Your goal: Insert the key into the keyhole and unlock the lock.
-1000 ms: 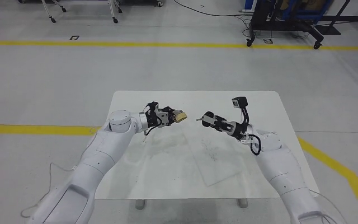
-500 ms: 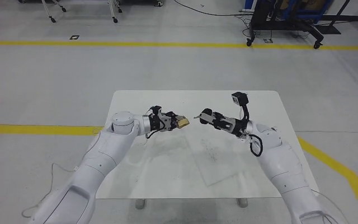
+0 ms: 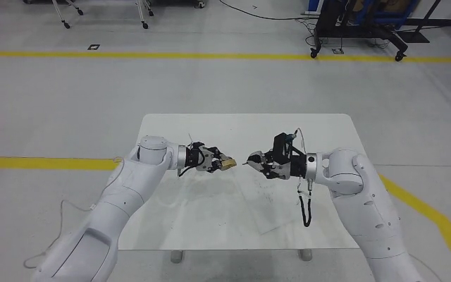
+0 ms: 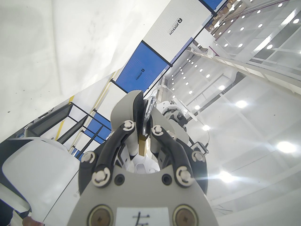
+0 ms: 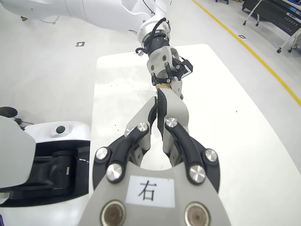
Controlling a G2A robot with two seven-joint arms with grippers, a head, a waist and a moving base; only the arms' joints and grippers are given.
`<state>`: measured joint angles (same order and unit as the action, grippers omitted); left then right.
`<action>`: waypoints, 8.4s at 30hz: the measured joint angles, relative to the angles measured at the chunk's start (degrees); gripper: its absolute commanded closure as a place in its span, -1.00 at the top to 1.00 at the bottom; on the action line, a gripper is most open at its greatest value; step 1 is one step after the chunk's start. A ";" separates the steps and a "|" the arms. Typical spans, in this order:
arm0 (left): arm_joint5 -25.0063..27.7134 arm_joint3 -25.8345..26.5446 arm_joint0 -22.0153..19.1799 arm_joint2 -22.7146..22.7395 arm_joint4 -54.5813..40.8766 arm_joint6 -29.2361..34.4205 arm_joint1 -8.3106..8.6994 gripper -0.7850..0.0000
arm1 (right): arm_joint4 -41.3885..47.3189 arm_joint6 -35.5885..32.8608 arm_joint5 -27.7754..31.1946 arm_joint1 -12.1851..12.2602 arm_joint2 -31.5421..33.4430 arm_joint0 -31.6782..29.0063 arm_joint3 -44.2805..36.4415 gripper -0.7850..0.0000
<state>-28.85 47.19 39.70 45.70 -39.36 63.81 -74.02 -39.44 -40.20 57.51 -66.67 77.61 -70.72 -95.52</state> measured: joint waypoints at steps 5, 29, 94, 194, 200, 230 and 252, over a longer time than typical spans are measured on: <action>0.00 0.00 0.00 0.00 -0.01 0.00 0.00 -1.00 | 0.49 0.02 0.00 0.00 0.00 -0.01 -0.04 -1.00; -6.56 3.70 2.11 1.29 0.07 -2.94 0.72 -1.00 | -50.88 24.83 -1.89 0.59 -10.55 -0.72 -8.24 -1.00; -6.54 3.33 1.83 0.96 0.41 -1.90 0.64 -1.00 | -69.22 25.57 -9.93 2.14 -19.28 0.70 -10.38 -0.47; 32.12 29.14 23.48 18.07 4.71 -31.15 1.79 -1.00 | -70.12 21.27 -30.71 1.93 -22.13 -0.54 -16.52 -0.43; 31.82 29.20 23.56 18.29 5.51 -31.15 1.73 -1.00 | -70.65 19.02 -31.96 1.05 -23.91 1.69 -15.14 -0.42; 31.20 28.91 23.73 19.42 4.75 -28.63 1.29 -1.00 | -64.62 15.13 -35.20 -2.17 -25.34 5.48 -10.12 -1.00; 36.71 29.61 25.02 20.01 6.57 -27.56 1.04 -1.00 | -49.16 27.30 -26.90 -1.04 -15.84 1.64 -7.35 1.00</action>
<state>7.87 76.80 64.72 65.70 -32.79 36.25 -72.98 -88.60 -12.90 30.61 -67.72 61.77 -69.09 -102.87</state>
